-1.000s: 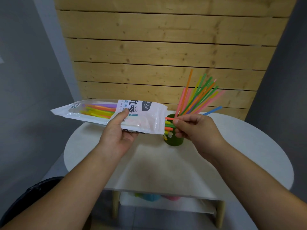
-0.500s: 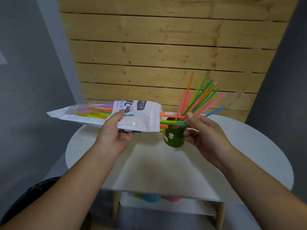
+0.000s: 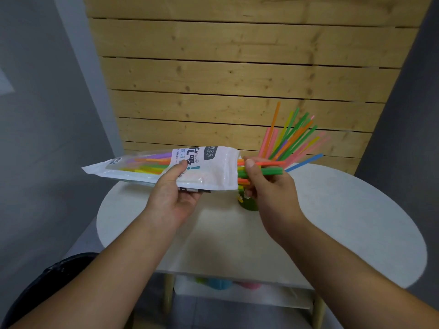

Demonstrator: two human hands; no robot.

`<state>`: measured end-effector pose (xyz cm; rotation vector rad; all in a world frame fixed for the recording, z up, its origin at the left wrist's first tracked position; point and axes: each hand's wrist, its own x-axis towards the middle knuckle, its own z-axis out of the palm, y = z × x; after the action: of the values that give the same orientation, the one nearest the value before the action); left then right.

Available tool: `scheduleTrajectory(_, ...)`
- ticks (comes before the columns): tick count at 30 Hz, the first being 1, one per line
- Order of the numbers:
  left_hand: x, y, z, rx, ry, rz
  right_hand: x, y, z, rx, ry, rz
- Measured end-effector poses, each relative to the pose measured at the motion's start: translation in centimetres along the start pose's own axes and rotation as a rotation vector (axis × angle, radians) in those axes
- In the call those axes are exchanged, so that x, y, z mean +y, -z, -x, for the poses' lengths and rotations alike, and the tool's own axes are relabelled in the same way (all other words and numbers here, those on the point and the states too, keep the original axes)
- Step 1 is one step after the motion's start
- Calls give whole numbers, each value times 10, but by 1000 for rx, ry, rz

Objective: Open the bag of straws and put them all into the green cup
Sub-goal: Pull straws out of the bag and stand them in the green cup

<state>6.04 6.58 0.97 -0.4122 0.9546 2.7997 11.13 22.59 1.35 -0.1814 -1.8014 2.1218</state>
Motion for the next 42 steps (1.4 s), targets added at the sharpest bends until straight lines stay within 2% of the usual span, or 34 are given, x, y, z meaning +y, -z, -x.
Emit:
scheduleTrajectory(11, 1, 4, -3, 26, 4, 22, -6, 22, -10, 91, -20, -37)
scheduleTrajectory(20, 14, 9, -10, 57, -47, 65, -23, 67, -11, 162, 40, -146)
scheduleTrajectory(26, 17, 11, -14, 91, -72, 64, -33, 95, -14, 234, 74, -105)
scheduleTrajectory(33, 16, 12, -15, 99, -81, 56, -52, 118, -17, 396, 187, 168)
scheduleTrajectory(42, 9, 7, -12, 70, -63, 33, -74, 96, -8, 357, 323, 559)
